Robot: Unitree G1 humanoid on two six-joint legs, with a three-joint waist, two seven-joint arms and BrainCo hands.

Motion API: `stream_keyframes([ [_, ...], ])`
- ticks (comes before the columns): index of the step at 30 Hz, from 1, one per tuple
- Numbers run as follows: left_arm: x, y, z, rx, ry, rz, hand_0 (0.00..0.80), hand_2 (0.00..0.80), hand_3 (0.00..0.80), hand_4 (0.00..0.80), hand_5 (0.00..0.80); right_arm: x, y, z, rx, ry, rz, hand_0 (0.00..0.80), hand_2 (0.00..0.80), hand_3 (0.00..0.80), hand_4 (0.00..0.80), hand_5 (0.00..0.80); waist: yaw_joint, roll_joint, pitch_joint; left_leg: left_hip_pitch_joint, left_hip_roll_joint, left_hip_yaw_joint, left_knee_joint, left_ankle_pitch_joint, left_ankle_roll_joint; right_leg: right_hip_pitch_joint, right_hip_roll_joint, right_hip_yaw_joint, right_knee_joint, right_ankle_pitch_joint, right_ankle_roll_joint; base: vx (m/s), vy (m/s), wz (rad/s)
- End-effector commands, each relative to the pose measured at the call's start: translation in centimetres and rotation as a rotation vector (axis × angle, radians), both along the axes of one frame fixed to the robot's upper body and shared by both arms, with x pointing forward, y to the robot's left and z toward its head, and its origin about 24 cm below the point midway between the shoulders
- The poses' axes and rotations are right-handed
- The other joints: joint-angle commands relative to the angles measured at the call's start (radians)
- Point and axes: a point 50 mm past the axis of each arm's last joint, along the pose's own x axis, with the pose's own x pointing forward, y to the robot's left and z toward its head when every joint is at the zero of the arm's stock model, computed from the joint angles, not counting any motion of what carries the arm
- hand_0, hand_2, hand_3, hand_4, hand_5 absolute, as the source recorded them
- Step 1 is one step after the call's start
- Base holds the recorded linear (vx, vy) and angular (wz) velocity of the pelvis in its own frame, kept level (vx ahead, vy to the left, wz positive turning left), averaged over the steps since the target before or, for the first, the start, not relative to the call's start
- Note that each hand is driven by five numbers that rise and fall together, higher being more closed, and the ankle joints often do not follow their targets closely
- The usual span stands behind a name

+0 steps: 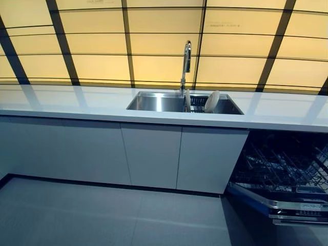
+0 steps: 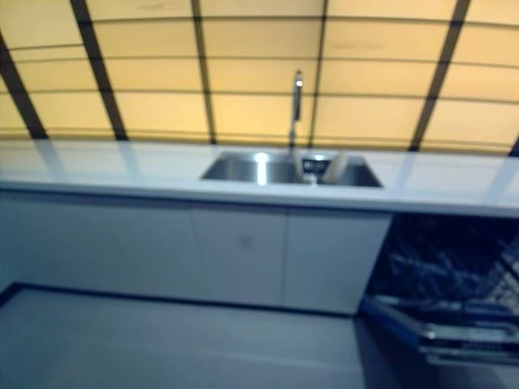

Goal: Take plates into dishwasher

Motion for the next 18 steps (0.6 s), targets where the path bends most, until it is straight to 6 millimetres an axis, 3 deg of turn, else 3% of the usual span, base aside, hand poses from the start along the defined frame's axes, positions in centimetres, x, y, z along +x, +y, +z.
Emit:
stream_keyframes([
  [1,1.8,1.0,0.5,0.031,-0.022,-0.059,0.0,0.0,0.0,0.0,0.0,5.6,2.3,2.9,0.169,-0.186,0.142,0.0,0.0,0.0,0.0,0.0,0.02,-0.044,0.052,-0.033,-0.129,0.056,-0.007,0.022,0.12,0.065,0.108,-0.051,0.006,-0.055,-0.055,-0.008,-0.091,0.13],
  [5,1.4,2.2,0.7,0.055,-0.02,-0.05,0.0,0.0,0.0,0.0,0.0,8.6,3.7,7.7,0.325,-0.305,0.329,0.0,0.0,0.0,0.0,0.0,0.015,-0.057,0.054,-0.036,-0.125,0.058,-0.007,0.023,0.117,0.06,0.114,-0.053,0.013,-0.057,-0.057,0.001,-0.076,0.07],
  [6,1.3,2.3,0.7,0.056,-0.019,-0.049,0.0,0.0,0.0,0.0,0.0,8.7,3.7,7.9,0.336,-0.311,0.338,0.0,0.0,0.0,0.0,0.0,0.014,-0.057,0.054,-0.036,-0.125,0.058,-0.007,0.023,0.117,0.06,0.114,-0.053,0.013,-0.057,-0.057,0.015,-0.079,0.0],
  [7,1.0,2.9,0.8,0.068,-0.013,-0.035,0.0,0.0,0.0,0.0,0.0,10.1,4.4,11.3,0.412,-0.363,0.403,0.0,0.0,0.0,0.0,0.0,0.005,-0.063,0.054,-0.036,-0.124,0.061,-0.007,0.024,0.114,0.059,0.119,-0.049,0.015,-0.06,-0.06,0.017,-0.079,0.01],
  [9,0.8,3.5,1.0,0.079,-0.004,-0.021,0.0,0.0,0.0,0.0,0.0,11.7,5.1,15.5,0.472,-0.47,0.494,0.0,0.0,0.0,0.0,0.0,-0.004,-0.066,0.05,-0.035,-0.12,0.066,-0.007,0.025,0.112,0.057,0.126,-0.041,0.016,-0.064,-0.065,0.018,-0.094,0.01],
  [11,0.8,3.4,0.9,0.083,-0.004,-0.019,0.0,0.0,0.0,0.0,0.0,12.8,5.6,17.7,0.499,-0.531,0.522,0.0,0.0,0.0,0.0,0.0,-0.007,-0.067,0.049,-0.034,-0.116,0.069,-0.007,0.025,0.11,0.057,0.131,-0.036,0.015,-0.066,-0.068,0.015,-0.074,-0.02],
  [12,0.8,3.2,0.9,0.085,-0.004,-0.02,0.0,0.0,0.0,0.0,0.0,14.1,6.3,20.0,0.548,-0.596,0.538,0.0,0.0,0.0,0.0,0.0,-0.006,-0.066,0.044,-0.032,-0.111,0.073,-0.007,0.023,0.106,0.06,0.136,-0.033,0.011,-0.069,-0.072,0.017,-0.064,-0.02],
  [13,0.8,3.2,0.9,0.085,-0.005,-0.02,0.0,0.0,0.0,0.0,0.0,14.2,6.3,20.0,0.548,-0.597,0.538,0.0,0.0,0.0,0.0,0.0,-0.006,-0.066,0.045,-0.031,-0.111,0.073,-0.007,0.023,0.106,0.06,0.136,-0.033,0.011,-0.069,-0.072,0.026,-0.07,-0.03],
  [15,0.9,2.8,0.8,0.09,-0.003,-0.031,0.0,0.0,0.0,0.0,0.0,15.7,7.6,22.5,0.613,-0.668,0.524,0.0,0.0,0.0,0.0,0.0,-0.001,-0.064,0.038,-0.028,-0.105,0.075,-0.007,0.023,0.101,0.066,0.141,-0.03,0.009,-0.075,-0.076,0.032,-0.065,-0.01],
  [18,1.2,2.5,0.7,0.105,0.006,-0.039,0.0,0.0,0.0,0.0,0.0,17.3,8.8,24.5,0.643,-0.75,0.49,0.0,0.0,0.0,0.0,0.0,0.008,-0.059,0.03,-0.022,-0.093,0.077,-0.007,0.026,0.094,0.072,0.145,-0.034,0.015,-0.087,-0.083,0.05,-0.078,-0.01],
])
